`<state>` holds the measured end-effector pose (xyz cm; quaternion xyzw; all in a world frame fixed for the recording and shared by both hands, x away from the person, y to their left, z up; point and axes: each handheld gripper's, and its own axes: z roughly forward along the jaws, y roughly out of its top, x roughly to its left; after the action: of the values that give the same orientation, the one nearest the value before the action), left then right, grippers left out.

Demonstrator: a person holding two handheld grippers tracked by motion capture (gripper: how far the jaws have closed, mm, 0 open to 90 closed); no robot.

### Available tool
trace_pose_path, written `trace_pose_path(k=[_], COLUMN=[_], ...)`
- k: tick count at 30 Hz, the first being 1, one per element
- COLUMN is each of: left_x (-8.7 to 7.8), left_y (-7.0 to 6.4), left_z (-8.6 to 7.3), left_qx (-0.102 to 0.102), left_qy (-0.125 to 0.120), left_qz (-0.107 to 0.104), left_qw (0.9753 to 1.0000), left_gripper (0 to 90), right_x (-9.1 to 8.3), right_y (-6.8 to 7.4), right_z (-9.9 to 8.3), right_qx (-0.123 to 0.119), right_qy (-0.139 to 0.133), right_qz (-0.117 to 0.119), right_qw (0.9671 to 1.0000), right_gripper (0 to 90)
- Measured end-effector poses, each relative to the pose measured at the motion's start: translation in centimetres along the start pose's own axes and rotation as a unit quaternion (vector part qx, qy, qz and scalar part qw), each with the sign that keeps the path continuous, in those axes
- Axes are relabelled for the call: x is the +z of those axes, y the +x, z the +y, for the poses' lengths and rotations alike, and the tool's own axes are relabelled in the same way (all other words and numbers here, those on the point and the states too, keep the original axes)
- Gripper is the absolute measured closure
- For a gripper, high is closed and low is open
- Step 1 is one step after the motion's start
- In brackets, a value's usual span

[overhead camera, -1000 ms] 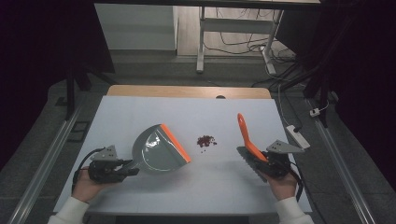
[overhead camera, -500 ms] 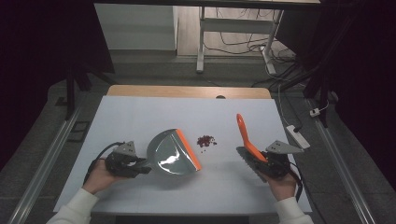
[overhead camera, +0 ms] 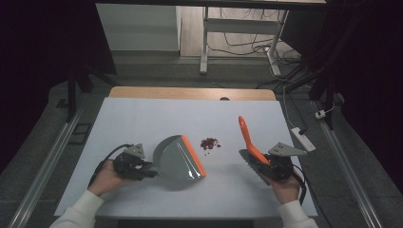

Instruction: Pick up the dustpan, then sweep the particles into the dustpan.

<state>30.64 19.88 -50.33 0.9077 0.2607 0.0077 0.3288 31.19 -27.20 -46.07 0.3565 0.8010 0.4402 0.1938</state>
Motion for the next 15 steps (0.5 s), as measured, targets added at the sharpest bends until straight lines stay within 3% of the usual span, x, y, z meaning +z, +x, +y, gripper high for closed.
trace_pose_path(k=[10, 15], left_x=[0.3, 0.6], left_y=[0.1, 0.1], left_z=[0.7, 1.1], left_qx=[-0.005, -0.003], left_qy=[-0.001, 0.004], left_qz=[-0.006, -0.01], left_qw=[1.0, 0.9999], left_gripper=[61.2, 61.2], right_x=[1.1, 2.7], right_y=[0.4, 0.5], right_z=[1.0, 2.2], right_qx=[-0.011, -0.017], right_qy=[0.001, 0.005], right_qz=[0.004, 0.001], right_qw=[0.9999, 0.9998], right_gripper=[70.6, 70.7])
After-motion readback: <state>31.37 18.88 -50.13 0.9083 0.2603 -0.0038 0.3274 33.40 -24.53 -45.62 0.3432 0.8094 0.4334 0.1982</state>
